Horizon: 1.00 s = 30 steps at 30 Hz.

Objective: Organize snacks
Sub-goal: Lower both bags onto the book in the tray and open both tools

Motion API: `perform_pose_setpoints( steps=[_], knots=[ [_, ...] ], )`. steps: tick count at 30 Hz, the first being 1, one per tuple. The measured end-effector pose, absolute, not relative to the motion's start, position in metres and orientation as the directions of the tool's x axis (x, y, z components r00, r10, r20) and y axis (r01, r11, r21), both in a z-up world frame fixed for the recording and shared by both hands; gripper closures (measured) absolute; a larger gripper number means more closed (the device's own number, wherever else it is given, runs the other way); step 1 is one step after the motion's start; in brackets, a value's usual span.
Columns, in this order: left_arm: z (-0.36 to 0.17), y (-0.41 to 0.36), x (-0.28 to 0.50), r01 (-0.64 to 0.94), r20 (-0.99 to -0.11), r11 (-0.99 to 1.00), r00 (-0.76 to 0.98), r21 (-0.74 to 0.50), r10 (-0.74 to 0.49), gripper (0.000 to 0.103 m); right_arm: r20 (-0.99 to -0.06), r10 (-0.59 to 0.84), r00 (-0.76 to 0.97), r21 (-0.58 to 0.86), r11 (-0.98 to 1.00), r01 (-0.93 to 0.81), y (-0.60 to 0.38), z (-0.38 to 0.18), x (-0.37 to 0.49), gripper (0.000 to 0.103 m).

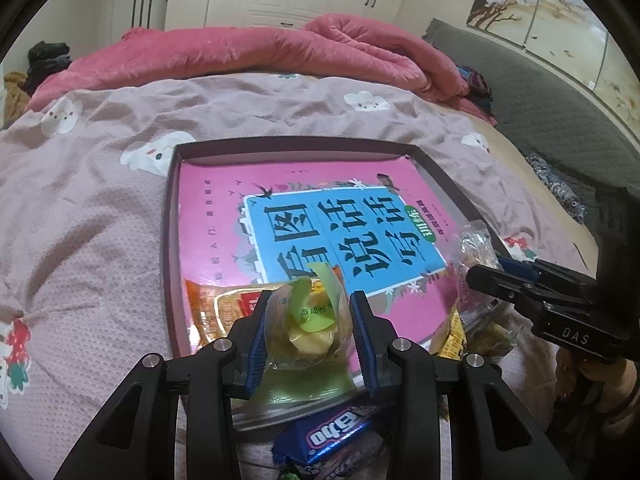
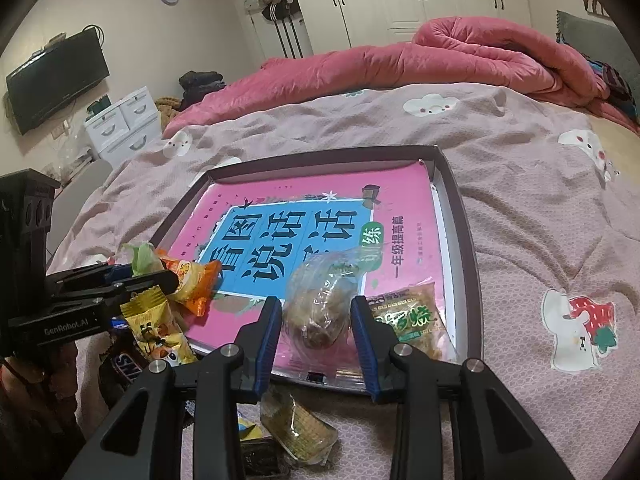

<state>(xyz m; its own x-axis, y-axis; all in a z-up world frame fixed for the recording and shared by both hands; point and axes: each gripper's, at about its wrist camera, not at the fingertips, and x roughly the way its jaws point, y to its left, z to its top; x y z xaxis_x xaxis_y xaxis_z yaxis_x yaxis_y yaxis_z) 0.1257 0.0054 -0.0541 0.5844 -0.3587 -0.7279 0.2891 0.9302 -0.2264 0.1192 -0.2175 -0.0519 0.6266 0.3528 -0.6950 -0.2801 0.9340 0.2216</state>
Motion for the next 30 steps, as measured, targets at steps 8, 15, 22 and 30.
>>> perform_pose_setpoints(
  steps=[8,15,22,30],
  knots=[
    [-0.054,0.014,0.130,0.259,-0.728,0.937,0.593,-0.232,-0.345,0.064,-0.703,0.312,0.639,0.160,0.945,-0.285,-0.212,-0.052,0.117,0.067],
    [-0.055,0.012,0.129,0.271,-0.731,0.935,0.586,-0.230,-0.350,0.064,-0.693,0.356,0.627,0.216,0.932,-0.291,-0.216,-0.051,0.118,0.067],
    [-0.054,0.013,0.128,0.268,-0.731,0.933,0.584,-0.238,-0.354,0.064,-0.686,0.363,0.630,0.210,0.928,-0.307,-0.214,-0.049,0.115,0.067],
    [-0.054,0.013,0.128,0.278,-0.732,0.929,0.576,-0.245,-0.365,0.064,-0.675,0.370,0.638,0.218,0.926,-0.307,-0.216,-0.045,0.109,0.066]
  ],
)
